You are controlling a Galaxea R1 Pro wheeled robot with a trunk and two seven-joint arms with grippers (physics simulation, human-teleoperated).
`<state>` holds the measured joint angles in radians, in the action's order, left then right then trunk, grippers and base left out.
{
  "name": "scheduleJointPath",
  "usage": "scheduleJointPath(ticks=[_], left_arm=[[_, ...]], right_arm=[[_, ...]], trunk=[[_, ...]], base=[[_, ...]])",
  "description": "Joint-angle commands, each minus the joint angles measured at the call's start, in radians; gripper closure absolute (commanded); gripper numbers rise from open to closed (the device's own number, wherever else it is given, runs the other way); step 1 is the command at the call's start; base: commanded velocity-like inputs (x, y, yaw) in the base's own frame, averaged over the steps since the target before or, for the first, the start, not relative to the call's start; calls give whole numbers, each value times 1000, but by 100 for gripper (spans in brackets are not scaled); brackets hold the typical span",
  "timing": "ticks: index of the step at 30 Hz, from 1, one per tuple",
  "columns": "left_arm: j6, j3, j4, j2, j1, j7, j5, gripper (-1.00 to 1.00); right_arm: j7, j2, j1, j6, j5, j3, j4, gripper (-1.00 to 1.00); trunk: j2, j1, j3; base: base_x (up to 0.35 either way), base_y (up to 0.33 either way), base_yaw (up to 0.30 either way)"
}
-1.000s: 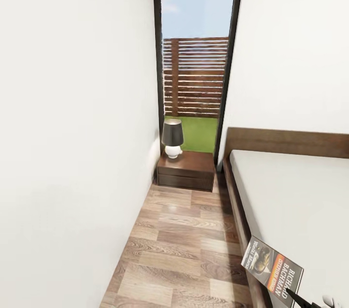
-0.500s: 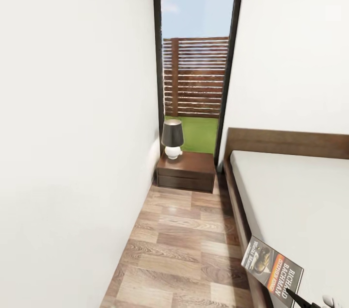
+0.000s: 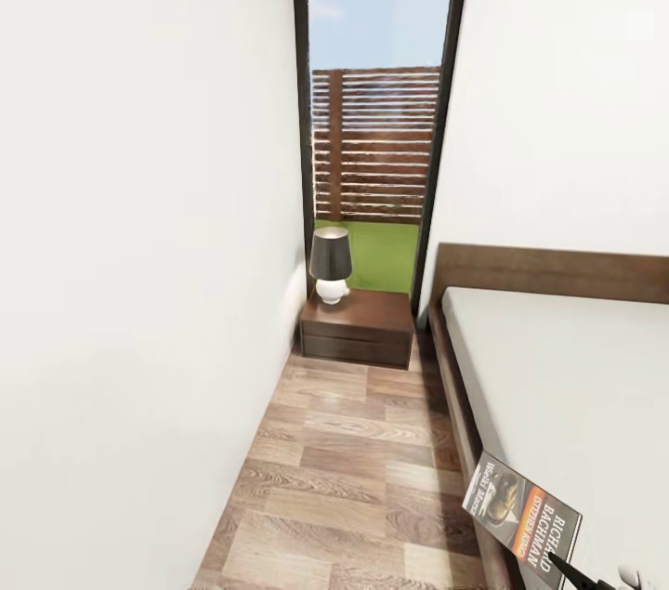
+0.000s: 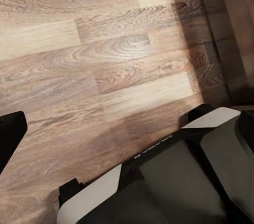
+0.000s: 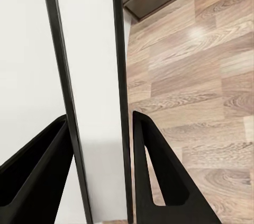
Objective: In the bedroom, move the book from the bed onto either nightstand, and place the two sandals side by side next to the bed.
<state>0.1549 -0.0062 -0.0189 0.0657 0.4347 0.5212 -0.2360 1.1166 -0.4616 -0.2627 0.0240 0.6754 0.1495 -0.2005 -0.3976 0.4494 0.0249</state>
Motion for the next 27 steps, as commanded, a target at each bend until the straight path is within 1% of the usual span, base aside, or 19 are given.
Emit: scheduleJointPath(ticks=[1,12,20,23,27], left_arm=[[8,0,0,0,1,0,-8,-100],[8,-1,0,0,1,0,-8,-100],[8,-1,1,0,1,0,-8,-100],[8,-1,0,0,1,0,-8,-100],[8,-1,0,0,1,0,-8,-100]], right_arm=[[3,0,-1,2,1,1,1,100],[5,0,-1,2,1,1,1,100],[8,0,-1,3,1,1,1,100],[8,0,-1,3,1,1,1,100],[8,0,-1,4,1,1,1,100]], trunk=[[-2,1,4],[-2,1,21],[-2,1,23],[-2,1,23],[-2,1,23]], base=[[0,0,0],[0,0,0],[0,0,-3],[0,0,-97],[0,0,-215]])
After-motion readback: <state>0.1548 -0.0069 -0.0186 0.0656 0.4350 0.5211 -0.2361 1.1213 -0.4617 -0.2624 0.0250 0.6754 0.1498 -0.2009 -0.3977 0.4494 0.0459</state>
